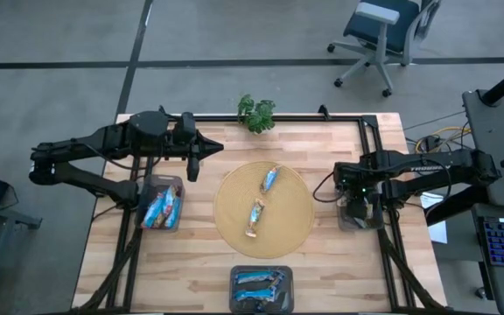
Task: Pick and place Granola Bars by type
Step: Put the top yellow granola bar into the top right bin
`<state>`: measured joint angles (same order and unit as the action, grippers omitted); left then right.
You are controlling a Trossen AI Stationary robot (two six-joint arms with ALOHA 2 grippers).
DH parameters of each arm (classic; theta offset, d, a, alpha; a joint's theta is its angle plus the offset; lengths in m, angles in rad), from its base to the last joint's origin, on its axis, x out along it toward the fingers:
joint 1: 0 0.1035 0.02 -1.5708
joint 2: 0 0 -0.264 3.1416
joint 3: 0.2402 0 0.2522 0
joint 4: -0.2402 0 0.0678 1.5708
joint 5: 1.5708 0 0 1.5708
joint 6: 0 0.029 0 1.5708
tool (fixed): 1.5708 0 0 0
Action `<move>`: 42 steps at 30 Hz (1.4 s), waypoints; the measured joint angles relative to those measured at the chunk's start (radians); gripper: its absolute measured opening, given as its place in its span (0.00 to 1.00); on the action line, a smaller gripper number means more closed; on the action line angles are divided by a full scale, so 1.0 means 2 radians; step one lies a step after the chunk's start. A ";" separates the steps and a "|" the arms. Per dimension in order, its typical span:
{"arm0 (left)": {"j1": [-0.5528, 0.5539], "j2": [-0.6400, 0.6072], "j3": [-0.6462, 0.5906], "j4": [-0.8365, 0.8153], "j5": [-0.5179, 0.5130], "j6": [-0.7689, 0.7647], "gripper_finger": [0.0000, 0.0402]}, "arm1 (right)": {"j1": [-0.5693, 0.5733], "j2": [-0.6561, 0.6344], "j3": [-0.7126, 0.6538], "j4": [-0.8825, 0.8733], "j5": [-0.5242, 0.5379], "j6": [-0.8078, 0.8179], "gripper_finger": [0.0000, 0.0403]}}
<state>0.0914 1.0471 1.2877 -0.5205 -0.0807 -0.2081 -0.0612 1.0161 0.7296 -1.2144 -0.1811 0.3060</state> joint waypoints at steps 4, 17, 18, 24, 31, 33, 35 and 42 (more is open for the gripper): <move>0.000 0.000 0.000 0.000 0.000 0.000 0.00 | 0.000 0.000 0.011 0.047 -0.001 -0.001 0.53; 0.000 0.000 0.000 0.000 0.000 0.000 0.00 | 0.000 0.054 0.078 0.143 0.000 -0.023 0.53; 0.000 0.000 0.000 0.000 0.000 0.000 0.00 | 0.000 0.065 0.087 0.143 0.001 -0.030 0.53; 0.000 0.000 0.000 -0.002 0.000 0.000 0.00 | -0.008 0.123 0.149 0.143 0.027 -0.071 0.53; 0.000 0.000 0.000 -0.023 0.000 0.000 0.00 | -0.027 0.173 0.210 0.142 0.027 -0.126 0.53; 0.000 -0.001 0.000 -0.032 0.000 0.000 0.00 | -0.031 0.181 0.223 0.142 0.027 -0.138 0.53; 0.000 -0.002 0.000 -0.041 0.000 0.000 0.00 | -0.034 0.188 0.232 0.141 0.027 -0.146 0.53; 0.000 -0.003 0.000 -0.054 0.000 -0.001 0.00 | -0.049 0.201 0.245 0.153 0.027 -0.183 0.53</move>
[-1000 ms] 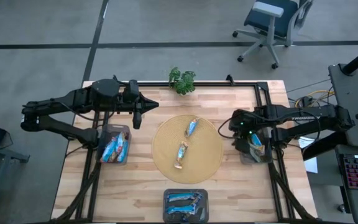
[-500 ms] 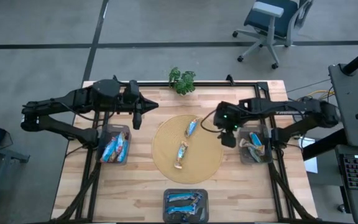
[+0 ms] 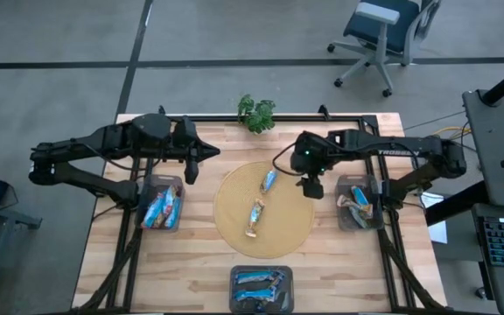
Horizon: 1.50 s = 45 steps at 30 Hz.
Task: Pick and place Granola Bars by type
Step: Put the top yellow granola bar into the top right bin
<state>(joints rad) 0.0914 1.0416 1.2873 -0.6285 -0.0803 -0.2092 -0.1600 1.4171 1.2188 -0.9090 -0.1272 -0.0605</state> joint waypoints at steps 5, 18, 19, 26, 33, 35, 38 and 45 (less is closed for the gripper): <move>0.000 0.000 0.000 -0.001 0.000 0.001 0.00 | -0.016 0.008 -0.002 0.016 0.011 -0.066 0.53; 0.000 -0.023 0.000 -0.021 -0.019 0.013 0.00 | -0.038 0.088 0.008 0.052 0.040 -0.192 0.53; 0.000 -0.024 0.000 -0.025 -0.021 0.013 0.00 | -0.038 0.097 0.012 0.053 0.040 -0.209 0.53; 0.000 -0.037 0.000 -0.053 -0.048 0.017 0.00 | -0.037 0.164 0.052 0.054 0.040 -0.305 0.53; 0.000 -0.047 0.000 -0.058 -0.053 0.016 0.00 | -0.037 0.231 0.106 0.054 0.040 -0.361 0.53; 0.000 -0.050 0.000 -0.058 -0.052 0.016 0.00 | -0.037 0.248 0.119 0.052 0.040 -0.374 0.53; 0.000 -0.051 0.000 -0.058 -0.053 0.016 0.00 | -0.037 0.271 0.137 0.050 0.040 -0.387 0.53; 0.000 -0.054 0.000 -0.058 -0.053 0.016 0.00 | -0.037 0.310 0.153 0.049 0.041 -0.395 0.53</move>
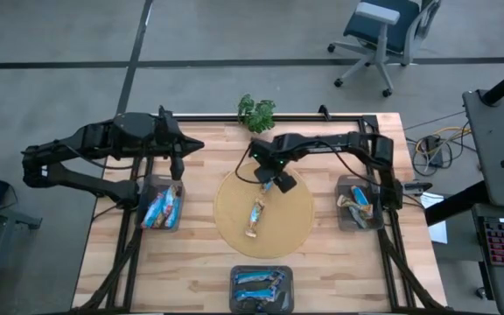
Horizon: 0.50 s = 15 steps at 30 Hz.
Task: Pick and place Granola Bars by type
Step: Put the top yellow granola bar into the top right bin
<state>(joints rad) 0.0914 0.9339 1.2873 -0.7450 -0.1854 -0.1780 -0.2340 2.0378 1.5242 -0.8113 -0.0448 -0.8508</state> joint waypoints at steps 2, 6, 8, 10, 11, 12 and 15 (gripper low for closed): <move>0.000 -0.001 0.000 0.000 0.000 0.000 0.00 | 0.000 0.006 0.000 -0.001 0.000 0.000 0.53; 0.000 -0.002 0.000 -0.002 0.000 0.000 0.00 | 0.000 0.013 0.000 -0.001 0.002 -0.007 0.53; 0.000 -0.002 0.000 -0.008 0.000 0.000 0.00 | 0.000 0.015 0.000 -0.001 0.003 -0.013 0.53; 0.000 -0.003 0.000 -0.018 0.001 0.000 0.00 | 0.000 0.018 0.000 -0.001 0.004 -0.016 0.53; 0.000 -0.003 0.000 -0.027 0.002 0.000 0.00 | 0.000 0.020 0.000 -0.001 0.005 -0.016 0.53; 0.000 -0.003 0.000 -0.038 0.004 -0.002 0.00 | 0.000 0.021 0.000 -0.001 0.007 -0.016 0.53; 0.000 -0.003 0.000 -0.061 0.005 -0.006 0.00 | 0.000 0.027 0.000 0.000 0.011 -0.016 0.53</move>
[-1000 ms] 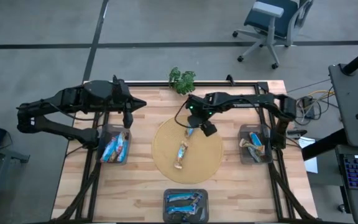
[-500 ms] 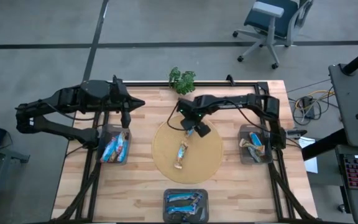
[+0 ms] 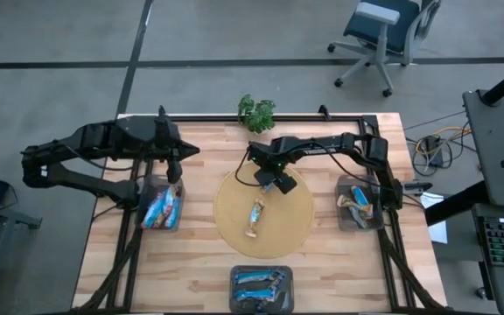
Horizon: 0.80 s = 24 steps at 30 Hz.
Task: Pick and place Granola Bars by type
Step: Put the top yellow granola bar into the top right bin
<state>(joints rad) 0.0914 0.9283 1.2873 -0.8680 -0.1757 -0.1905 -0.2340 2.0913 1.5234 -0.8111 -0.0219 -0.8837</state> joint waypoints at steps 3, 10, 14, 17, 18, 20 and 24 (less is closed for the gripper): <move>0.000 0.000 0.000 -0.014 0.000 -0.001 0.00 | 0.000 0.001 -0.001 0.003 0.000 -0.002 0.53; 0.000 0.000 0.000 -0.045 -0.002 -0.002 0.00 | 0.000 0.000 -0.001 0.005 0.002 -0.003 0.53; 0.000 0.000 0.000 -0.053 -0.003 -0.008 0.00 | 0.000 0.000 -0.001 0.004 0.003 -0.005 0.53; 0.000 0.000 0.000 -0.058 -0.003 -0.011 0.00 | 0.000 0.000 -0.001 0.003 0.003 -0.005 0.53; 0.000 0.000 0.000 -0.058 -0.003 -0.012 0.00 | 0.000 0.000 -0.001 0.003 0.003 -0.005 0.53; 0.000 0.000 0.000 -0.058 -0.003 -0.013 0.00 | 0.000 0.000 -0.004 0.004 0.002 -0.005 0.53; 0.000 0.000 0.000 -0.058 -0.003 -0.014 0.00 | 0.000 0.000 -0.013 0.003 0.000 -0.007 0.50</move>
<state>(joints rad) 0.0912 0.9285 1.2873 -0.9833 -0.1822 -0.2176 -0.2348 2.0918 1.4971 -0.8043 -0.0212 -0.8985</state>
